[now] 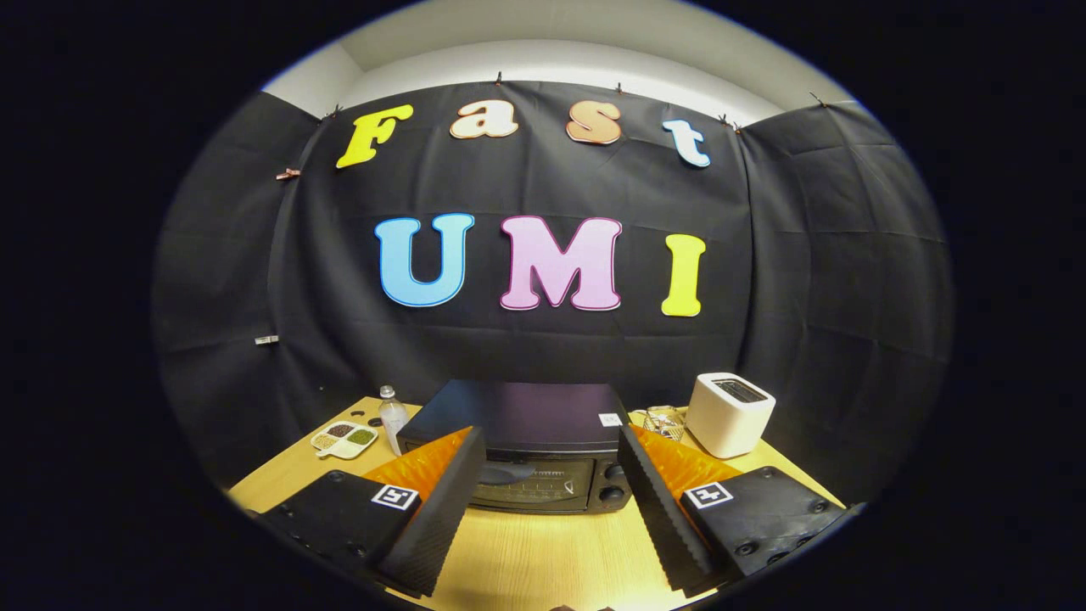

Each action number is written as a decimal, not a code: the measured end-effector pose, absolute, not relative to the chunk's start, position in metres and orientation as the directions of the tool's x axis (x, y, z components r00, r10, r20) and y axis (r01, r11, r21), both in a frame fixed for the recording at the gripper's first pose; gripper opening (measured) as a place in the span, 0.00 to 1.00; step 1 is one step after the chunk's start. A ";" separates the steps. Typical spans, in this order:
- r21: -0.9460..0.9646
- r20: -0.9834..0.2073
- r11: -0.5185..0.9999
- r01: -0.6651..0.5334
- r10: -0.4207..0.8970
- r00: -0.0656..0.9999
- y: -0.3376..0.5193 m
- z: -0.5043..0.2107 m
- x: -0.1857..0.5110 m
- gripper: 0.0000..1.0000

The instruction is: Open the toaster oven, put the food inside, and close the toaster oven door.

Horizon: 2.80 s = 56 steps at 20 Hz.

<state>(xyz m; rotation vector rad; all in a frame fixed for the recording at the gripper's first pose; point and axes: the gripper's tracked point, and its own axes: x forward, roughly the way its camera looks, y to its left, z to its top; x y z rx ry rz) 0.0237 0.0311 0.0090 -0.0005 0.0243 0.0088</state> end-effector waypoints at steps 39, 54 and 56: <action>0.029 -0.330 0.999 -0.042 0.049 0.943 0.107 -0.128 0.148 1.00; 0.047 -0.400 0.997 -0.065 0.078 0.913 0.107 -0.158 0.093 0.99; 0.039 -0.425 0.996 -0.083 0.091 0.901 0.109 -0.167 0.085 0.99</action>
